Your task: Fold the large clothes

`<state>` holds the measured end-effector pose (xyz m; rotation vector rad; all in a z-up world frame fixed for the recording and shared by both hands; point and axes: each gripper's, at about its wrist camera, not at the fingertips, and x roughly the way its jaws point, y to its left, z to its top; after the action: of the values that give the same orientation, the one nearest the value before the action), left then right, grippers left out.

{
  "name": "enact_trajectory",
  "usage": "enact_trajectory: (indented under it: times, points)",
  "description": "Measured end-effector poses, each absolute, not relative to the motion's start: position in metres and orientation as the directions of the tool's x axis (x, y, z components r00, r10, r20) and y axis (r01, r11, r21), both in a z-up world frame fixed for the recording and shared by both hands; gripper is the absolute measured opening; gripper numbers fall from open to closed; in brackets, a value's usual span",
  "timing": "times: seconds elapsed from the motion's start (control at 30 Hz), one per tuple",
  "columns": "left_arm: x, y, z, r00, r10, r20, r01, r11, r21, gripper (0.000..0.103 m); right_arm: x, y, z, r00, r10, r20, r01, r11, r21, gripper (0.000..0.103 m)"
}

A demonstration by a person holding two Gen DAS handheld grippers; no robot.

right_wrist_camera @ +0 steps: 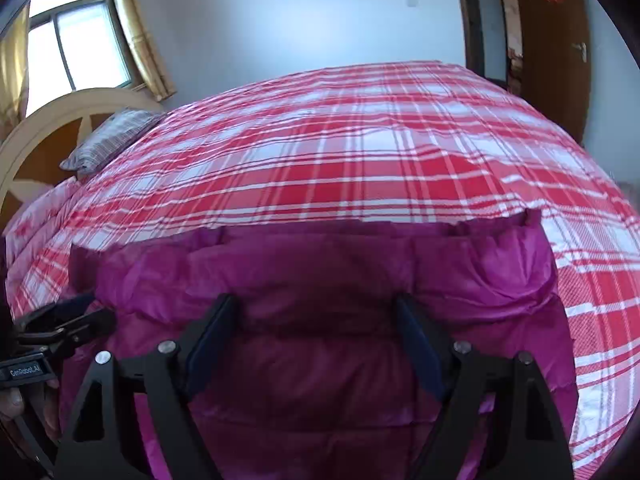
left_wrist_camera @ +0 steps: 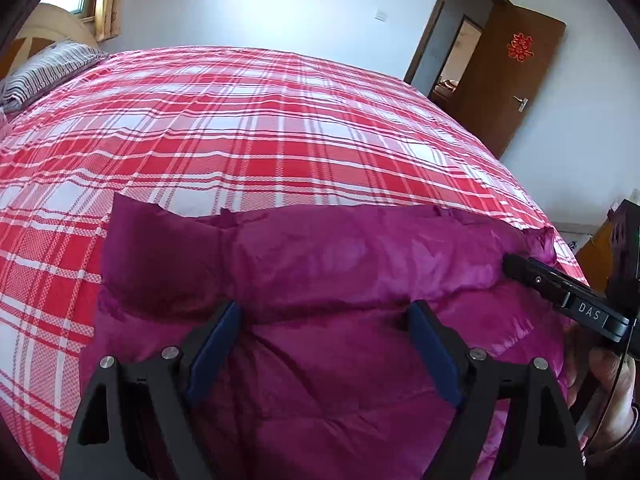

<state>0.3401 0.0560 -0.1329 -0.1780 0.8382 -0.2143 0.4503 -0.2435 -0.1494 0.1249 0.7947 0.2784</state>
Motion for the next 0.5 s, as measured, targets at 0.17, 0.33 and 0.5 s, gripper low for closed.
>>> enact_trajectory:
  times: [0.17, 0.33, 0.5]
  points:
    - [0.341, 0.051, -0.137, 0.654, -0.253, -0.713, 0.122, 0.965, -0.231, 0.088, 0.456, -0.239, -0.154, 0.662, 0.286, -0.693, -0.192, 0.958, 0.212, 0.083]
    - [0.344, 0.047, -0.141, 0.651, -0.253, -0.716, 0.134, 0.966, -0.220, 0.091, 0.458, -0.239, -0.163, 0.654, 0.282, -0.702, -0.179, 0.959, 0.218, 0.084]
    - [0.348, 0.041, -0.146, 0.640, -0.243, -0.728, 0.143, 0.970, -0.199, 0.095, 0.459, -0.239, -0.168, 0.648, 0.268, -0.712, -0.169, 0.963, 0.209, 0.084]
